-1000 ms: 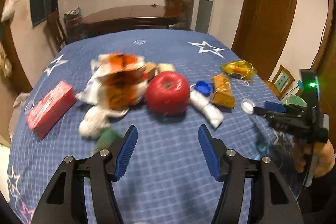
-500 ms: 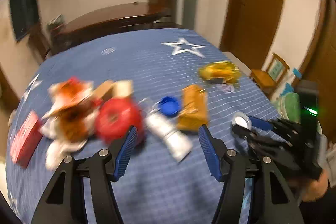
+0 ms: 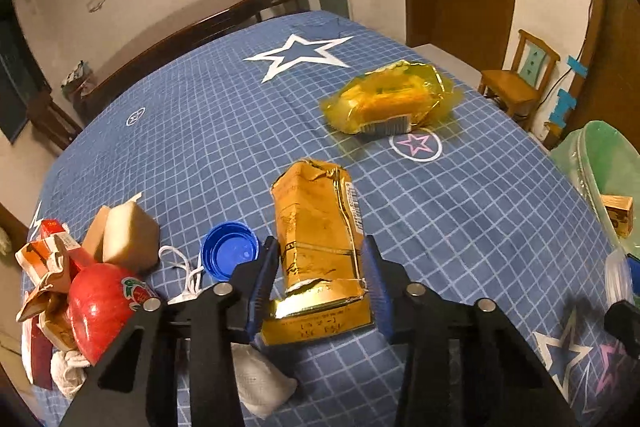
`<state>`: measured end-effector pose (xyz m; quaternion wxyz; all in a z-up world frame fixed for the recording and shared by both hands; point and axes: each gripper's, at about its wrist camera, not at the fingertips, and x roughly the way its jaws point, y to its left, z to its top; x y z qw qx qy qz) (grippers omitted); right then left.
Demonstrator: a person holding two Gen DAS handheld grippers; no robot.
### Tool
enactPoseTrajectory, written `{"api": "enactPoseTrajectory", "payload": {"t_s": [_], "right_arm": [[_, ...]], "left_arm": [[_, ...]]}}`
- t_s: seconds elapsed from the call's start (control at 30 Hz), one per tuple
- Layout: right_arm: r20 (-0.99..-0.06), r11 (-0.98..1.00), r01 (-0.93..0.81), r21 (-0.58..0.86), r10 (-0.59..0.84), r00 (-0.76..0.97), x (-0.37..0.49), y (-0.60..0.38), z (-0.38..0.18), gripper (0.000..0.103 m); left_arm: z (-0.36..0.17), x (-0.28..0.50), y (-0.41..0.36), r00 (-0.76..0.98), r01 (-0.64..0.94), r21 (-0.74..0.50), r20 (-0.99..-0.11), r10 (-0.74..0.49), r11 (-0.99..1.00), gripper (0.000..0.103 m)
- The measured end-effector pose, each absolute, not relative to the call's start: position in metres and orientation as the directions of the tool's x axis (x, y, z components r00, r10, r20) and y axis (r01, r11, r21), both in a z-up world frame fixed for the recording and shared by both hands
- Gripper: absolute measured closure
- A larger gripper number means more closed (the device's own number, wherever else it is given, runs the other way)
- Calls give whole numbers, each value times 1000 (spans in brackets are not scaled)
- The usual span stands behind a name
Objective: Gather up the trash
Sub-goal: 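Grasp the gold wrapper with the left tool while the right tool grasps the white cup, then carry the wrapper and cup to the bin and open both tools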
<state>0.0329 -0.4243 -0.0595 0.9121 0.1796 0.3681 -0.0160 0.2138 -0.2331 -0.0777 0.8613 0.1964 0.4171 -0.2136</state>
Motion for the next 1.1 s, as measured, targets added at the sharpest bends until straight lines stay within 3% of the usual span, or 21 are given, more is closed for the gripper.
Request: {"api": "enactPoseTrajectory", "payload": {"t_s": [0.13,0.53,1.1], "right_arm": [[-663,932,158,326,107,741,26,-425,-59,64],[-603,928,165,333,75,794,-1,-435,-36,65],[-547,906,364,217,-196,814,-63,-499,5,64]], "left_arm": [[-61,201,-221,568,551,100,-773,-284,829,80],[-4,155,-198,576,576,3,-711,-403,817,80],[30,72,-299,609,683,95,-622,-492,725,80]]}}
